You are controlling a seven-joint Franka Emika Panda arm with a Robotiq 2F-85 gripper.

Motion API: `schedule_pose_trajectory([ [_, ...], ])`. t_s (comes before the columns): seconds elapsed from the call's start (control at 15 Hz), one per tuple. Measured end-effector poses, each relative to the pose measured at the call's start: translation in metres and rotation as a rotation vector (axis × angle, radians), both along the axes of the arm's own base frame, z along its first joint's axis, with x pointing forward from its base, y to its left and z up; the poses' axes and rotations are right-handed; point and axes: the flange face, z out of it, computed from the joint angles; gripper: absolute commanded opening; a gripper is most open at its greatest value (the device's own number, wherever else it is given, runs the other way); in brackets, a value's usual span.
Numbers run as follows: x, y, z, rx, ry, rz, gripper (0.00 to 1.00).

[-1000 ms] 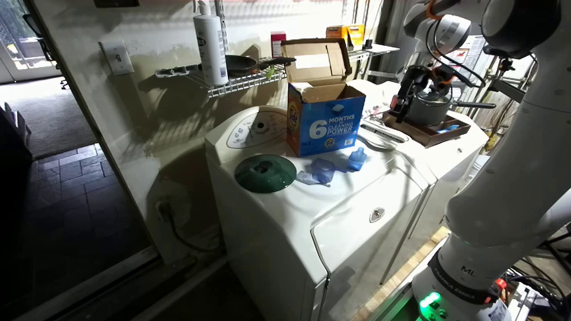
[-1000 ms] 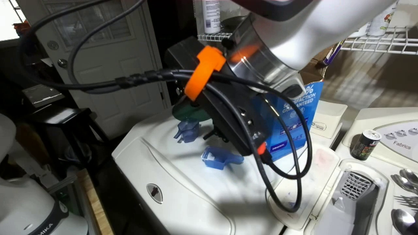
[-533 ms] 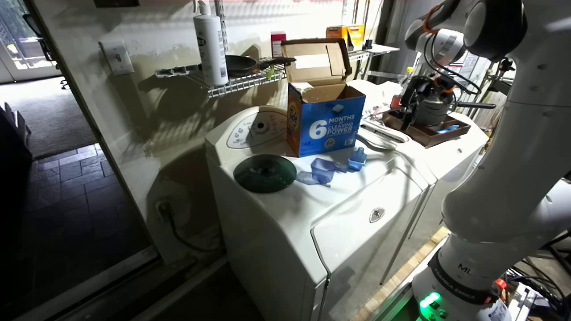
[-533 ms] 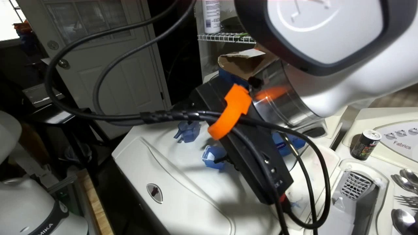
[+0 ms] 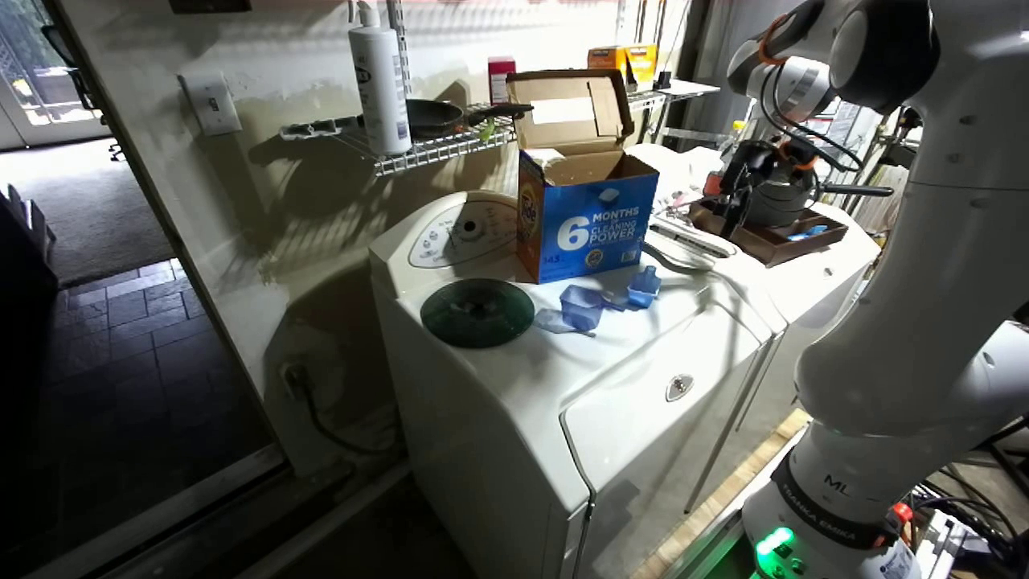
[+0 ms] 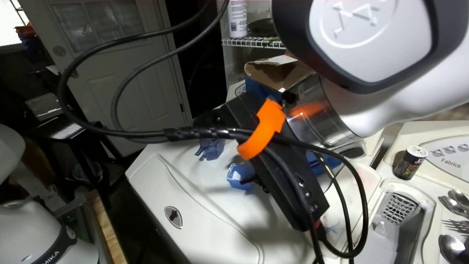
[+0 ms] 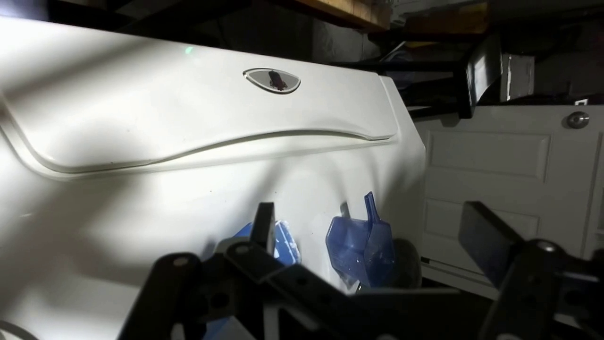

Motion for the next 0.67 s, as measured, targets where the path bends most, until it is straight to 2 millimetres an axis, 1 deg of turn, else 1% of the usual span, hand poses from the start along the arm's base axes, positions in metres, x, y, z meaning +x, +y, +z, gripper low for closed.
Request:
schedule_pose_trajectory([
  [0.27,0.007,-0.001,-0.01,0.008,-0.002,0.022,1.0],
  [0.47,0.021,-0.005,-0.021,0.012,-0.011,0.058,1.0],
  [0.67,0.036,-0.013,-0.032,0.006,-0.011,0.079,1.0],
])
